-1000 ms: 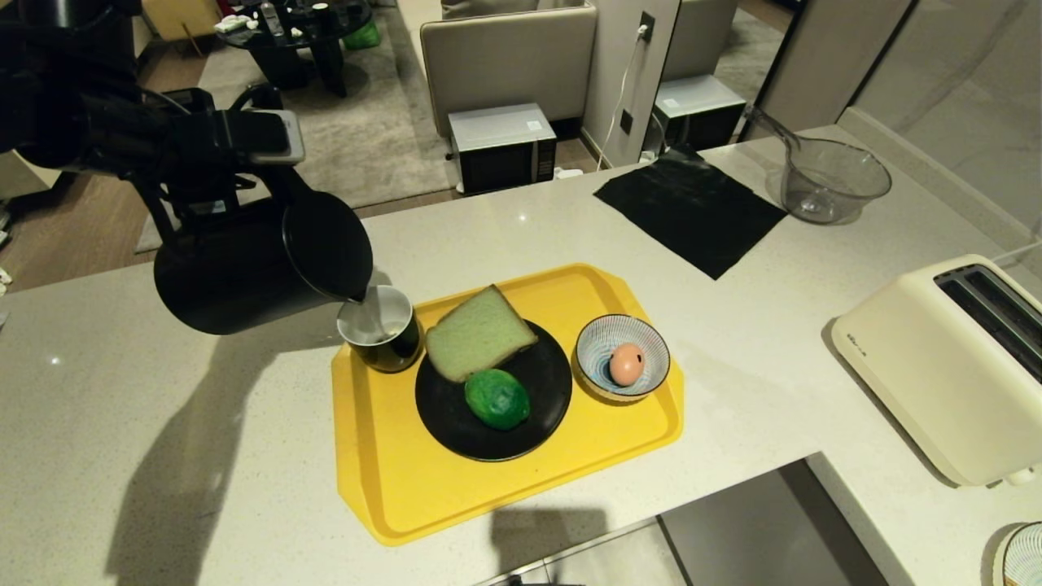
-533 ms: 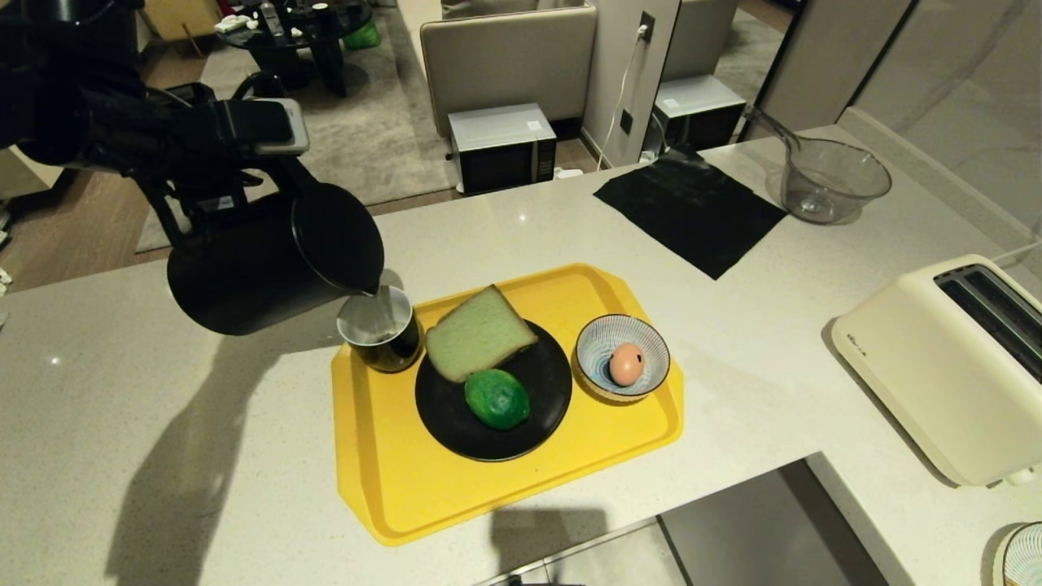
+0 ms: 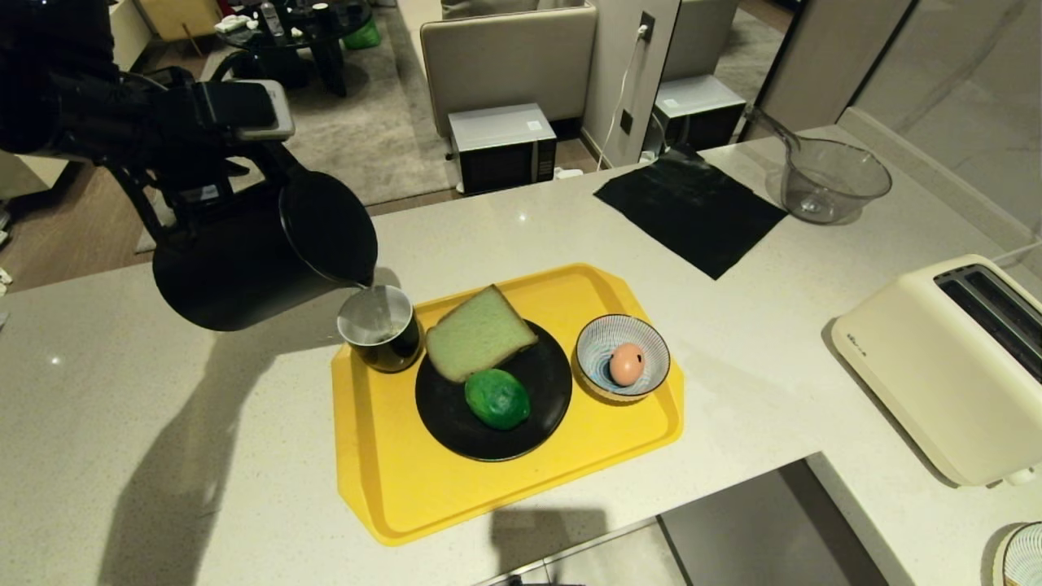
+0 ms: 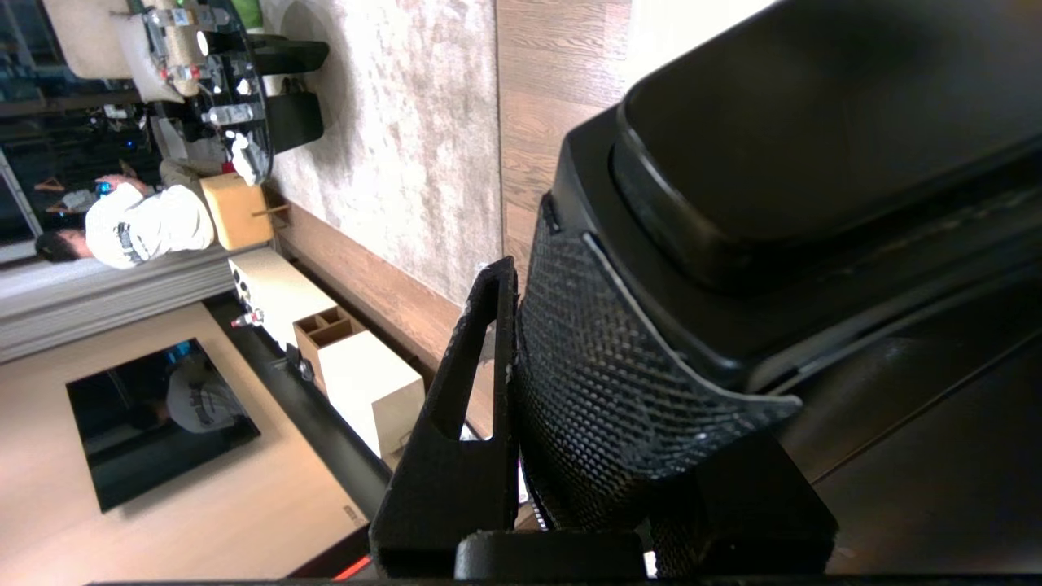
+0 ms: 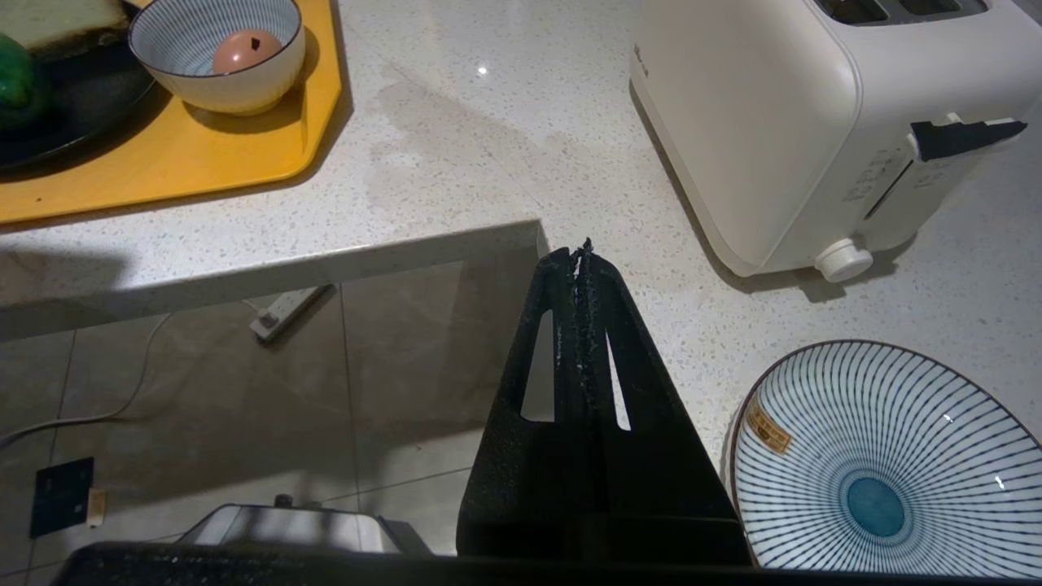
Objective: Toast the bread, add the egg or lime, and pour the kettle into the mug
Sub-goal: Pour water into a cup
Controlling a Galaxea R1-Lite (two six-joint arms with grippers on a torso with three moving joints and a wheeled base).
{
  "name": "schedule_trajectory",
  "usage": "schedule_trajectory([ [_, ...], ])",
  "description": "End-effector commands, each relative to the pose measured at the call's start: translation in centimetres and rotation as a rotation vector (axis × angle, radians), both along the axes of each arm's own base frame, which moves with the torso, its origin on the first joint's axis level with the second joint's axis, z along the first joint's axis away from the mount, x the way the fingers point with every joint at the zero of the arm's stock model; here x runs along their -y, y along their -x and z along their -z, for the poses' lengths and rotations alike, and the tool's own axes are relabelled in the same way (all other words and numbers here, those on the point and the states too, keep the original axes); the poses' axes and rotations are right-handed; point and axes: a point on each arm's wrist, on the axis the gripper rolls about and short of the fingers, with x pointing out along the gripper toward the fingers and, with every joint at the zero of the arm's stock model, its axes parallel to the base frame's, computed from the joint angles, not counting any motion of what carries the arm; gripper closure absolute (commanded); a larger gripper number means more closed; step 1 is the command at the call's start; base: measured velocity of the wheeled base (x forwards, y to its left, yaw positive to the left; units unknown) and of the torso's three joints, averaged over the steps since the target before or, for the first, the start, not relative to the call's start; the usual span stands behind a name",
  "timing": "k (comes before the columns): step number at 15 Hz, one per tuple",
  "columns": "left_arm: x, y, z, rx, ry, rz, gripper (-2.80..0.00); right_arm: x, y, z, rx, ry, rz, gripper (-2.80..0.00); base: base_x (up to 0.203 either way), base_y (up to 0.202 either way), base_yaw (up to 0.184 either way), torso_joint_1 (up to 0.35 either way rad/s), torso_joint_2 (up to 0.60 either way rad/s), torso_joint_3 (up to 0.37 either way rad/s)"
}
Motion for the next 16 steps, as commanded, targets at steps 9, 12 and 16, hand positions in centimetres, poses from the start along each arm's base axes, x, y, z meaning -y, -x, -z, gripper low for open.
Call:
schedule_trajectory([
  [9,-0.4,2.0,-1.7,0.057,0.115,-0.024,0.00,0.0,-0.2,0.8,-0.028,0.002,-0.001,0.00,0.000,0.000,0.000,0.000,0.00,0.000],
  [12,-1.8,2.8,-2.2,0.078,0.148,-0.073,0.00,0.0,-0.2,0.8,-0.028,0.005,-0.001,0.00,0.000,0.000,0.000,0.000,0.00,0.000],
  [16,-3.4,3.6,-2.7,0.104,0.255,-0.147,0.00,0.0,-0.2,0.8,-0.028,0.007,-0.005,0.00,0.000,0.000,0.000,0.000,0.00,0.000],
])
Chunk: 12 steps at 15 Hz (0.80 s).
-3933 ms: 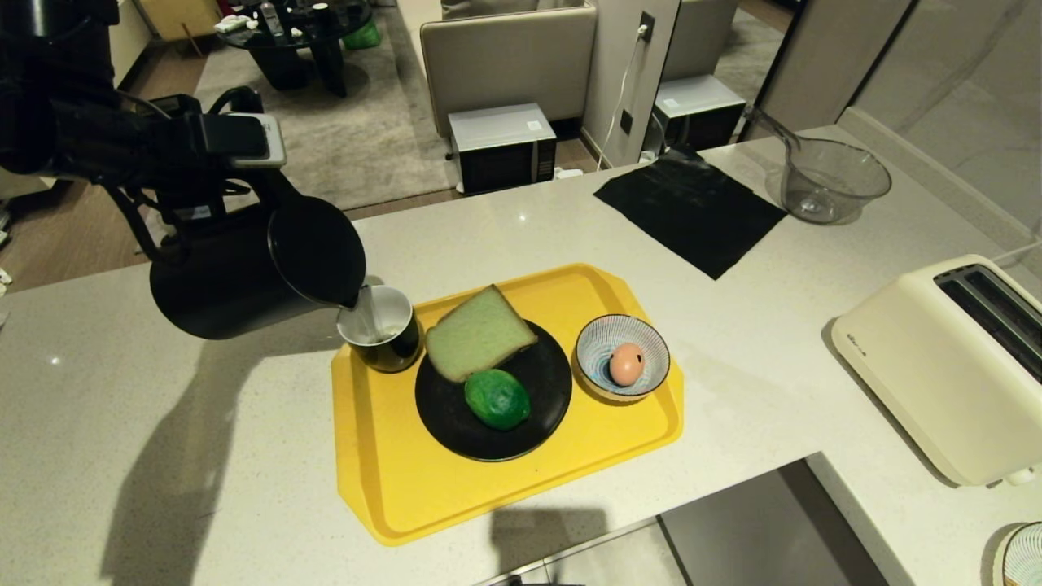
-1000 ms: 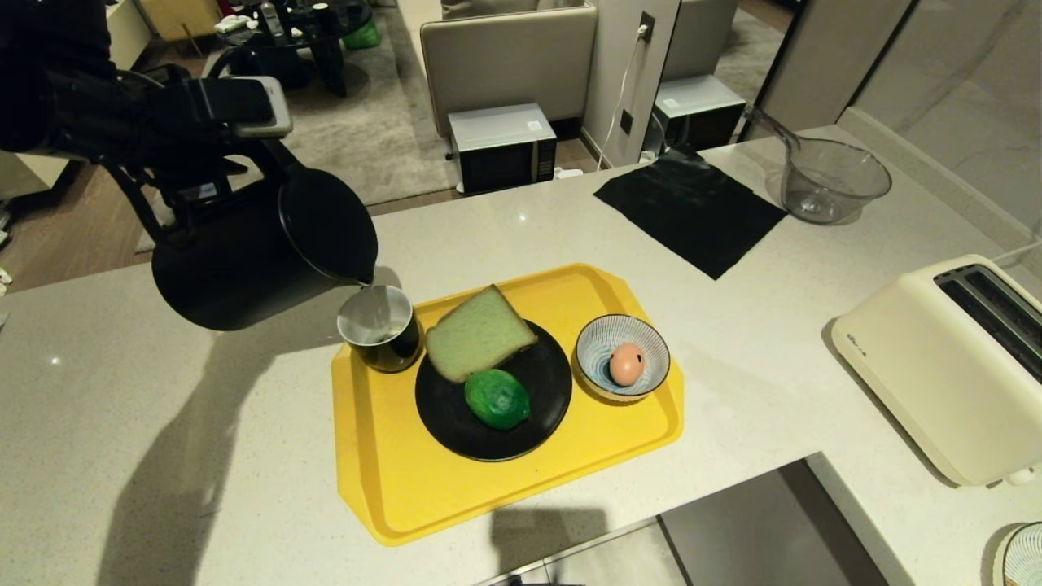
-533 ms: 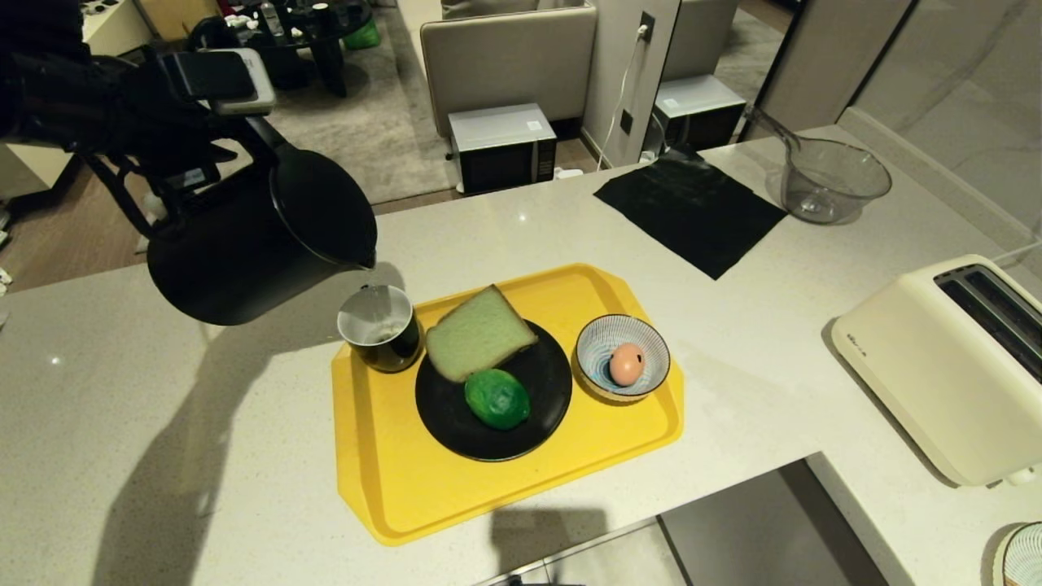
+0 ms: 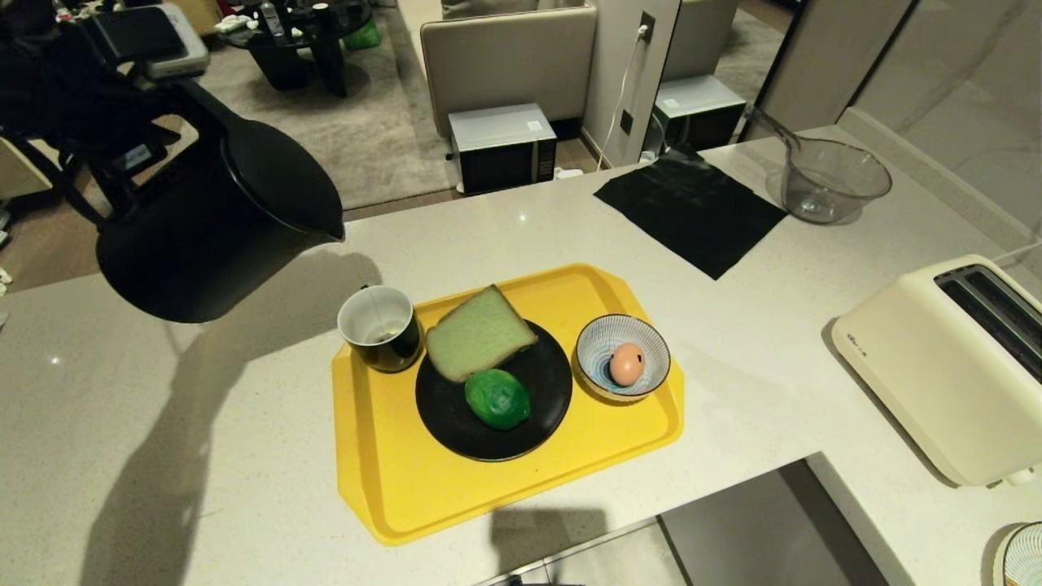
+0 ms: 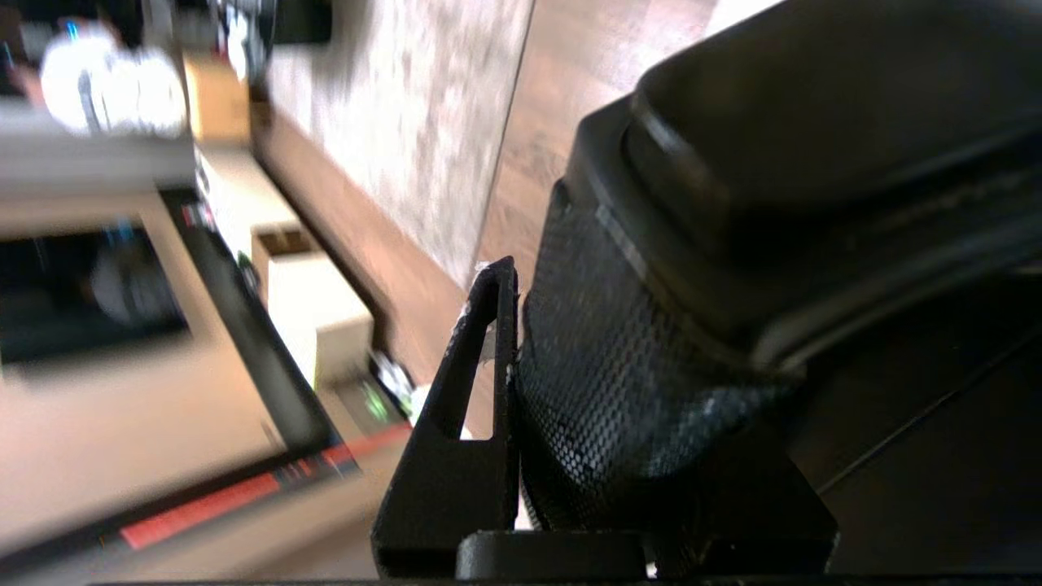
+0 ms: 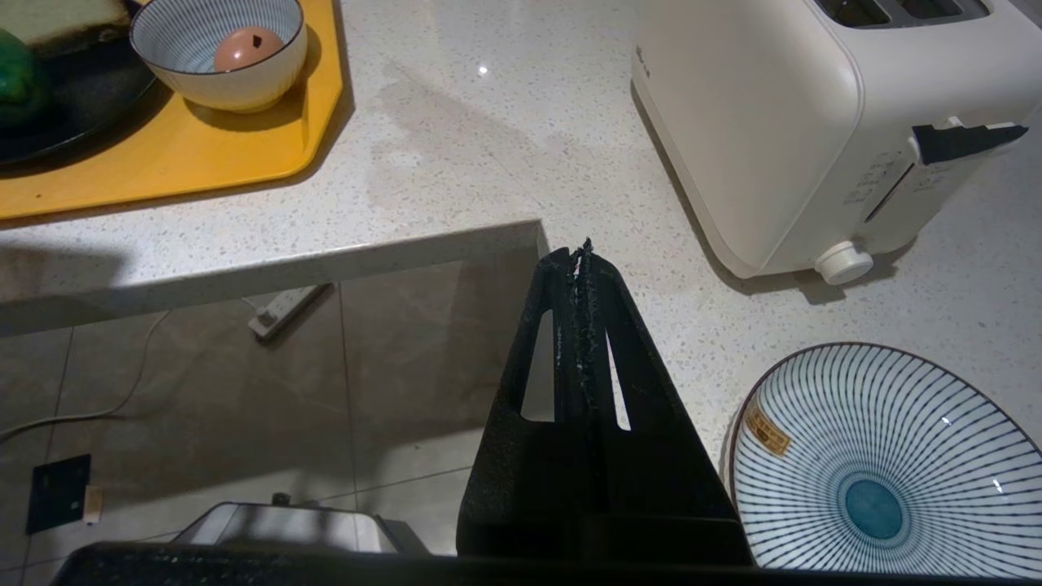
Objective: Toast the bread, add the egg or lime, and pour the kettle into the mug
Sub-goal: Pour water into a cup, then put the kettle back
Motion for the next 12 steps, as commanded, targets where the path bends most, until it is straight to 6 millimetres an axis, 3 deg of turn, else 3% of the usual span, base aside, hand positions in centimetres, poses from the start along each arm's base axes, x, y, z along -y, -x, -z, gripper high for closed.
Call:
schedule_trajectory([
  [1,-0.70,0.61,-0.31,0.015,0.075,-0.037,0.00,-0.01,-0.21,0.76,-0.027,0.000,0.000,0.00,0.000,0.000,0.000,0.000,0.00,0.000],
  [12,-1.67,1.02,-0.71,0.138,0.858,-0.193,0.00,0.00,-0.21,0.75,-0.025,-0.001,0.000,0.00,0.000,0.000,0.000,0.000,0.00,0.000],
])
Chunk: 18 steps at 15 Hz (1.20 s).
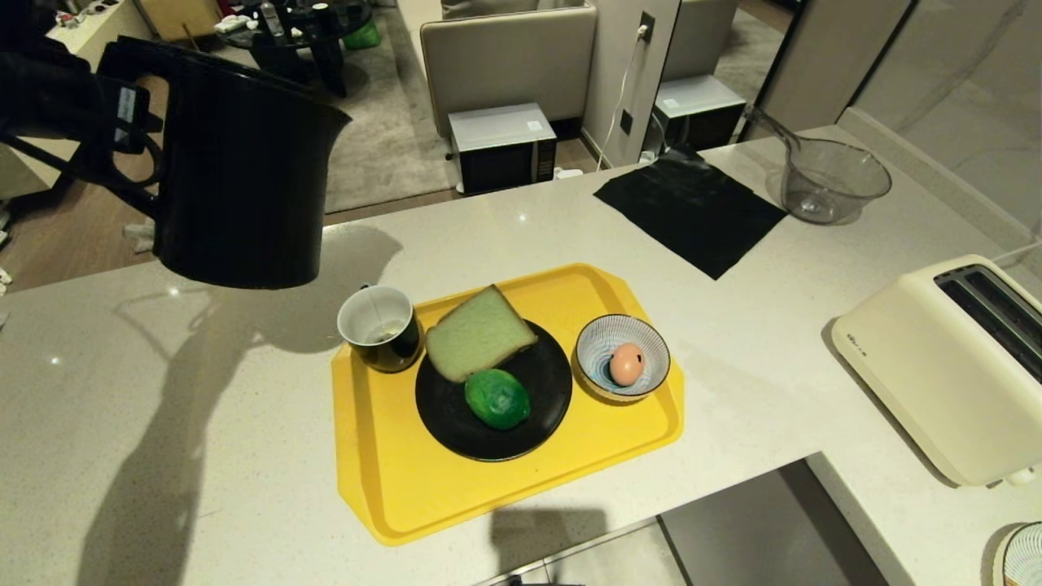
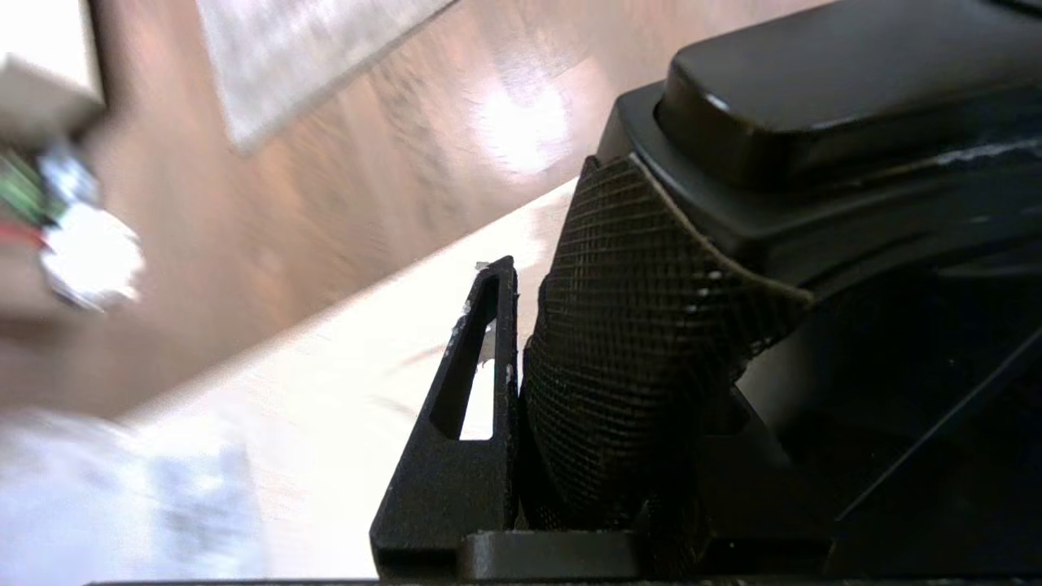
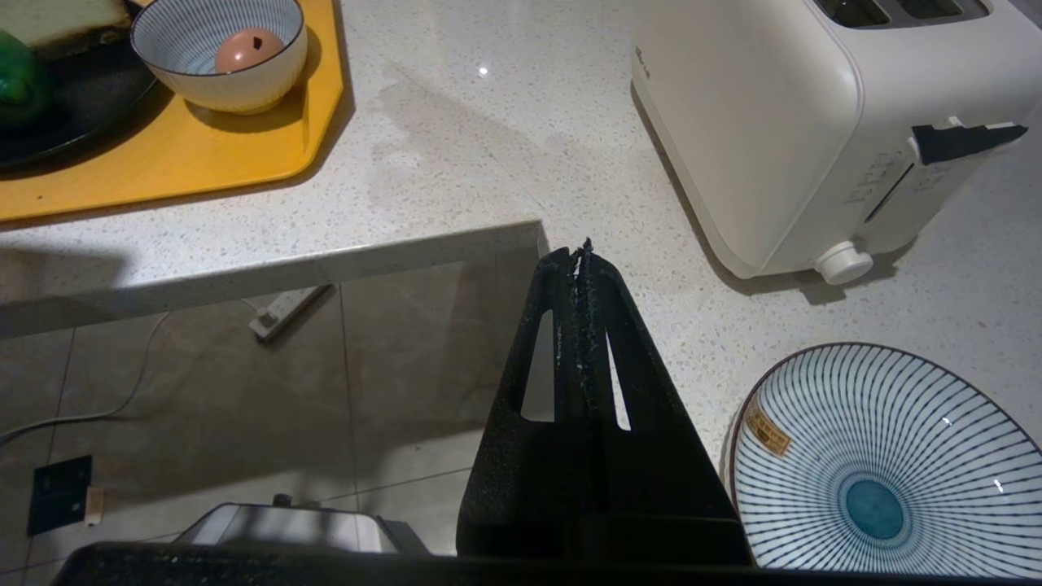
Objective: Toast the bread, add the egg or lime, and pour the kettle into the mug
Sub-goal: Put the kettle back
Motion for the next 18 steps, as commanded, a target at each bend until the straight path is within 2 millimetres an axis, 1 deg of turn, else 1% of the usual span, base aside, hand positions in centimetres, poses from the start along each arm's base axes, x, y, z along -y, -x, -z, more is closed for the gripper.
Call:
schedule_trajectory([
  [1,-0.8,0.7,-0.5,0.033,0.086,-0.045,0.00,0.0,-0.2,0.8,-0.027,-0.003,0.001,0.00,0.000,0.000,0.000,0.000,0.00,0.000],
  [2,-1.3,1.0,-0.8,0.046,0.089,-0.060,0.00,0.0,-0.2,0.8,-0.027,-0.007,0.000,0.00,0.000,0.000,0.000,0.000,0.00,0.000],
  [5,-3.3,1.4,-2.2,0.181,0.084,-0.051,0.00,0.0,-0.2,0.8,-0.027,-0.010,0.000,0.00,0.000,0.000,0.000,0.000,0.00,0.000],
  [7,-4.5,1.4,-2.4,0.236,0.076,-0.050,0.00,0.0,-0.2,0.8,-0.027,-0.010,0.000,0.00,0.000,0.000,0.000,0.000,0.00,0.000],
  [8,-4.9,1.2,-2.0,0.236,0.076,-0.034,0.00,0.0,-0.2,0.8,-0.027,-0.010,0.001,0.00,0.000,0.000,0.000,0.000,0.00,0.000],
  [10,-6.3,0.5,-0.1,0.216,0.090,0.006,0.00,0.0,-0.2,0.8,-0.027,-0.010,0.000,0.00,0.000,0.000,0.000,0.000,0.00,0.000],
  [12,-7.6,-0.1,1.5,0.255,0.093,0.050,0.00,0.0,-0.2,0.8,-0.027,-0.010,0.001,0.00,0.000,0.000,0.000,0.000,0.00,0.000],
  [16,-8.3,-1.1,3.5,0.364,0.171,0.095,0.00,0.0,-0.2,0.8,-0.027,-0.010,0.001,0.00,0.000,0.000,0.000,0.000,0.00,0.000],
  [18,-9.2,-1.7,4.6,0.388,0.181,0.124,0.00,0.0,-0.2,0.8,-0.027,-0.010,0.001,0.00,0.000,0.000,0.000,0.000,0.00,0.000],
])
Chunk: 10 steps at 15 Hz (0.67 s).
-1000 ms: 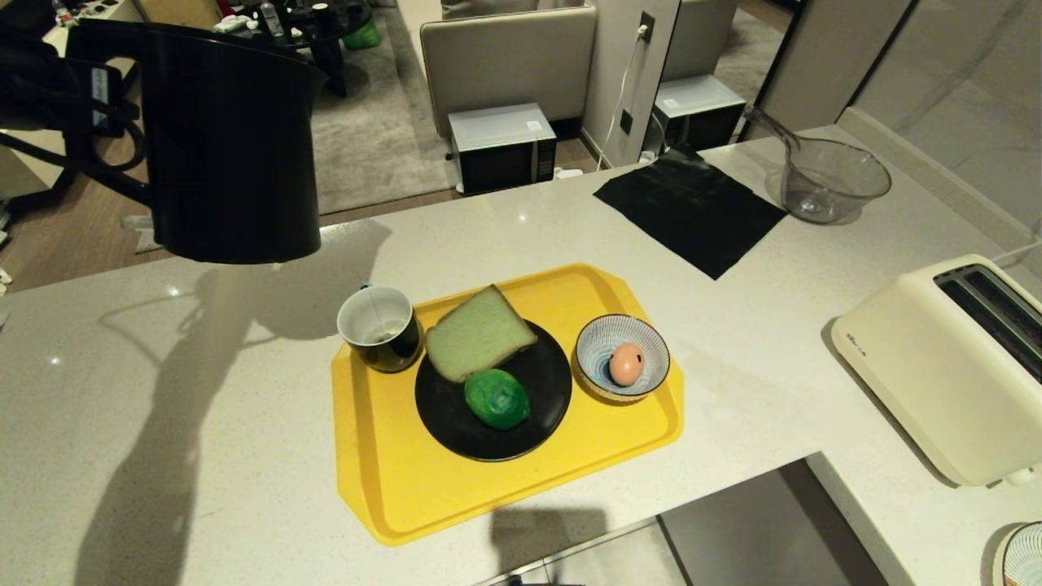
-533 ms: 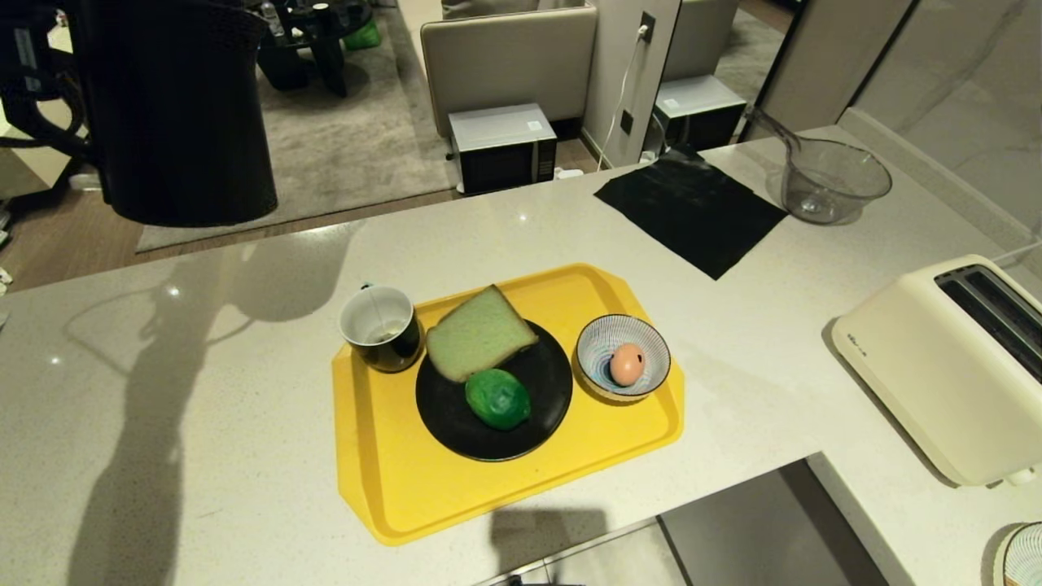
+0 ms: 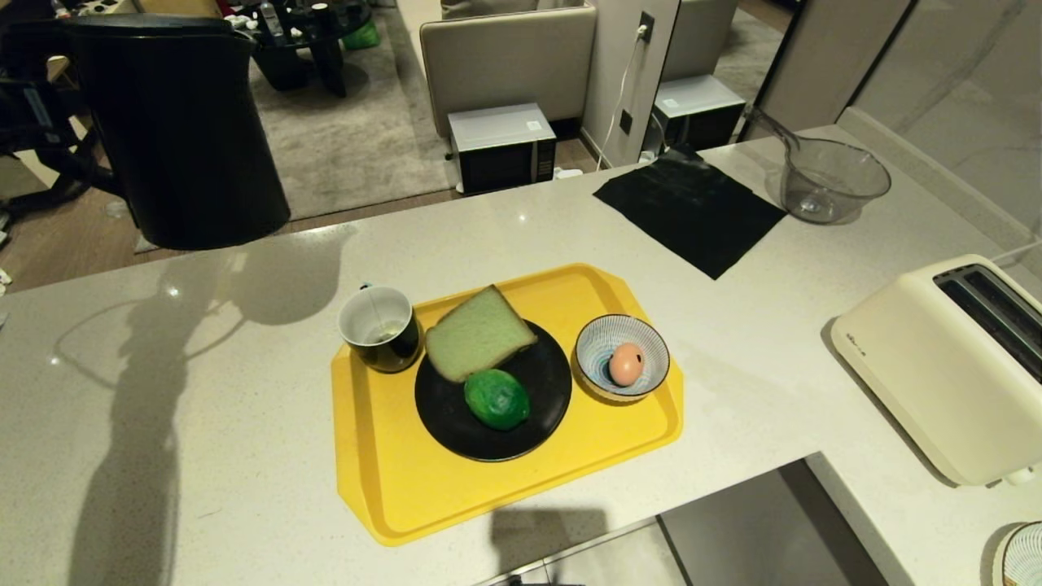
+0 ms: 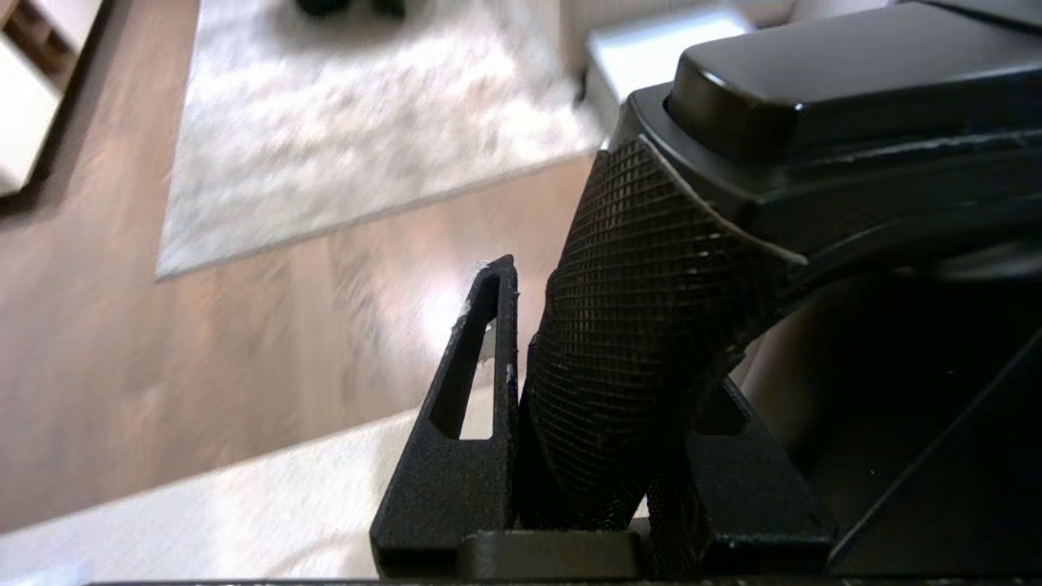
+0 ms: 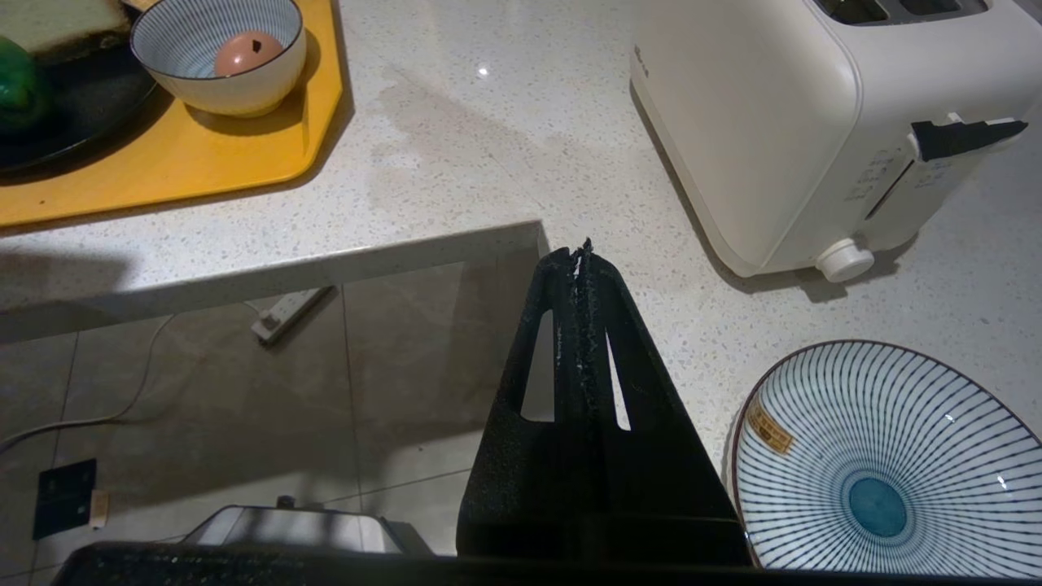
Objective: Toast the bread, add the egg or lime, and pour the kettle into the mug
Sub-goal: Put the kettle back
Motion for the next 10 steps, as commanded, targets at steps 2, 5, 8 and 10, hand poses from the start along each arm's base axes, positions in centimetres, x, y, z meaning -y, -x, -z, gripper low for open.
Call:
schedule_trajectory([
  [2,-1.0,-1.0,2.5,-0.011,0.010,0.031,0.00,0.0,-0.2,0.8,-0.026,0.001,-0.001,0.00,0.000,0.000,0.000,0.000,0.00,0.000],
  [5,-1.5,-1.6,4.6,-0.005,0.001,0.076,0.00,0.0,-0.2,0.8,-0.026,0.001,-0.001,0.00,0.000,0.000,0.000,0.000,0.00,0.000],
  [8,-1.7,-2.5,7.2,0.047,-0.050,0.150,0.00,0.0,-0.2,0.8,-0.028,0.001,-0.001,0.00,0.000,0.000,0.000,0.000,0.00,0.000],
  [10,-1.7,-2.7,7.8,0.073,-0.084,0.196,0.00,0.0,-0.2,0.8,-0.026,0.001,-0.001,0.00,0.000,0.000,0.000,0.000,0.00,0.000],
])
